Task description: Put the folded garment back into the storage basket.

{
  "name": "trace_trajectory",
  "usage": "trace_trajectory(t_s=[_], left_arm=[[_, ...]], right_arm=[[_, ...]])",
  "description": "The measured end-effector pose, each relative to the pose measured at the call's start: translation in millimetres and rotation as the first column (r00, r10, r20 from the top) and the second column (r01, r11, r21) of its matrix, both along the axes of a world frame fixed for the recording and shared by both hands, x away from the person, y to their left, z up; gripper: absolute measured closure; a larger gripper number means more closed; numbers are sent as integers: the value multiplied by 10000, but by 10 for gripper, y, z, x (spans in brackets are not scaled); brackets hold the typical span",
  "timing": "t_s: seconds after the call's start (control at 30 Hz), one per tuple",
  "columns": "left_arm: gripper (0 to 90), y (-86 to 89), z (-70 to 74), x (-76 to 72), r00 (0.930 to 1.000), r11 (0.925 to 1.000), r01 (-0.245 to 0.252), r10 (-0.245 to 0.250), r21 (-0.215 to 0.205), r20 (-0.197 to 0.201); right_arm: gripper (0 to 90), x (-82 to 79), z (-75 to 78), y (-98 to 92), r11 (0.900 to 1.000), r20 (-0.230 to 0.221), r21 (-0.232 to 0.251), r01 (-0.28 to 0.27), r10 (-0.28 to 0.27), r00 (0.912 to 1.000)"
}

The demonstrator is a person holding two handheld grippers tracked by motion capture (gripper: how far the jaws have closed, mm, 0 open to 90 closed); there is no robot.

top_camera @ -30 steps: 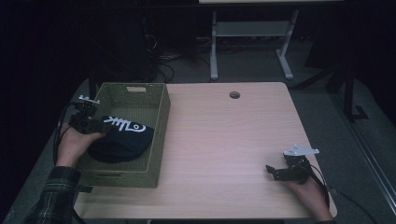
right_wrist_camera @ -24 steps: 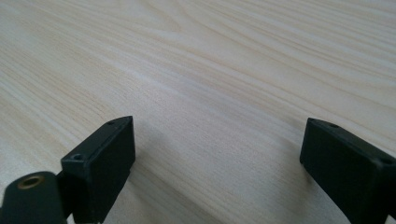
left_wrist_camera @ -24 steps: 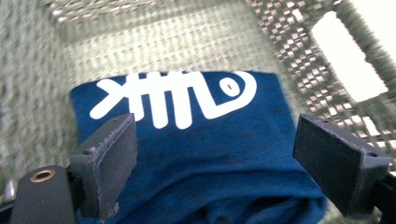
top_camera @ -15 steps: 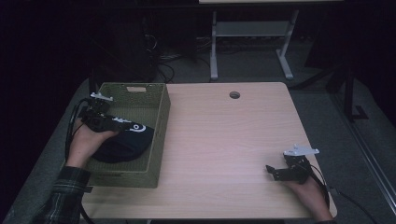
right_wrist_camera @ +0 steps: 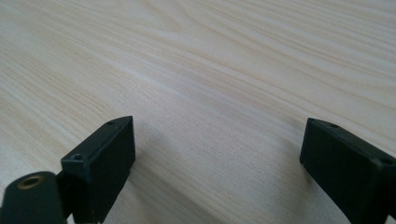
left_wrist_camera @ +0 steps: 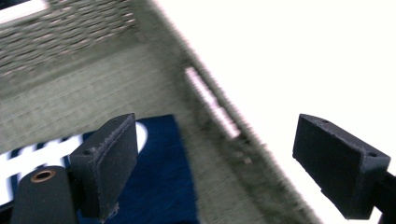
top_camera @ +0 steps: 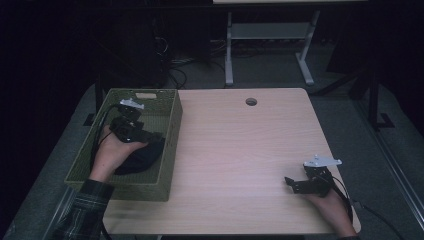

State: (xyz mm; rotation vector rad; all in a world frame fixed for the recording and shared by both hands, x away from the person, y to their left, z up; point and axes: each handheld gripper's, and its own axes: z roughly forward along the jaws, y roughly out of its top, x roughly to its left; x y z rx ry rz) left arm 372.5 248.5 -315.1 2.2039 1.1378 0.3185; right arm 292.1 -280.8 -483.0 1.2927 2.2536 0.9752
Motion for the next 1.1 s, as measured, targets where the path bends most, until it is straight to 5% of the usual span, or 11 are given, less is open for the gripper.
trace_trajectory(t_s=[0.53,1.1], left_arm=[[136,-751,-38,-117,9905,9900,1353,-1341,-409,308],[136,-1354,-380,-282,9690,9669,2470,-2458,-640,268]], right_arm=[[100,0,0,1,10000,1,1,3,-3,10000],[100,-1,1,2,10000,-4,2,11,-11,10000]])
